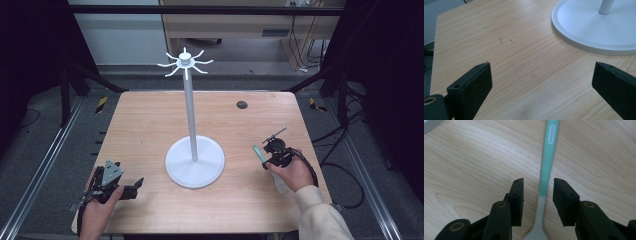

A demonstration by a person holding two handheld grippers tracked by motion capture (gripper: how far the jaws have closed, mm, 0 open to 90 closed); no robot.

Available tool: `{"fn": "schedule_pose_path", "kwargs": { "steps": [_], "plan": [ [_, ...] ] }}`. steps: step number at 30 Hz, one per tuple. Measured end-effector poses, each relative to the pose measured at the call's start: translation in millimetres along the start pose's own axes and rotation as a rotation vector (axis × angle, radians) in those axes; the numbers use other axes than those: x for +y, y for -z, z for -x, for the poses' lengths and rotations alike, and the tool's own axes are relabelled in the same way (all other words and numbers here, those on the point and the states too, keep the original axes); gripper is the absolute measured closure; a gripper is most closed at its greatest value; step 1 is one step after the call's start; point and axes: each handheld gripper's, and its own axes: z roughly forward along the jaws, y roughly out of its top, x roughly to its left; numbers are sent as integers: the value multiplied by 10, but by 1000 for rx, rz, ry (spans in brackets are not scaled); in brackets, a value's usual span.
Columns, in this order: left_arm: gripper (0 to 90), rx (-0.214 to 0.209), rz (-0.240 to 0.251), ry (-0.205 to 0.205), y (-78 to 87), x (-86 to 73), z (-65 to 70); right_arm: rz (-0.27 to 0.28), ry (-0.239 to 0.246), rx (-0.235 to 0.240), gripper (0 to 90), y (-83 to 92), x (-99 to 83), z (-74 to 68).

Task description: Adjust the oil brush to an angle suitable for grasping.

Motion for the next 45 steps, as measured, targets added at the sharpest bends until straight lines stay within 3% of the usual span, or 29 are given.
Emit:
{"fn": "schedule_pose_path", "kwargs": {
  "steps": [9,11,25,45],
  "plan": [
    [24,-1,1,-1,-1,1,4,-38,-20,-13,666,-69,7,44],
    [24,-2,0,-2,-1,1,4,-59,-44,-4,685,-92,13,52],
    [24,-2,-1,-4,-2,2,5,-107,-44,18,772,-183,-5,73],
    [24,-1,-2,-5,-3,1,11,-118,-39,15,825,-210,10,111]
  ]
}}
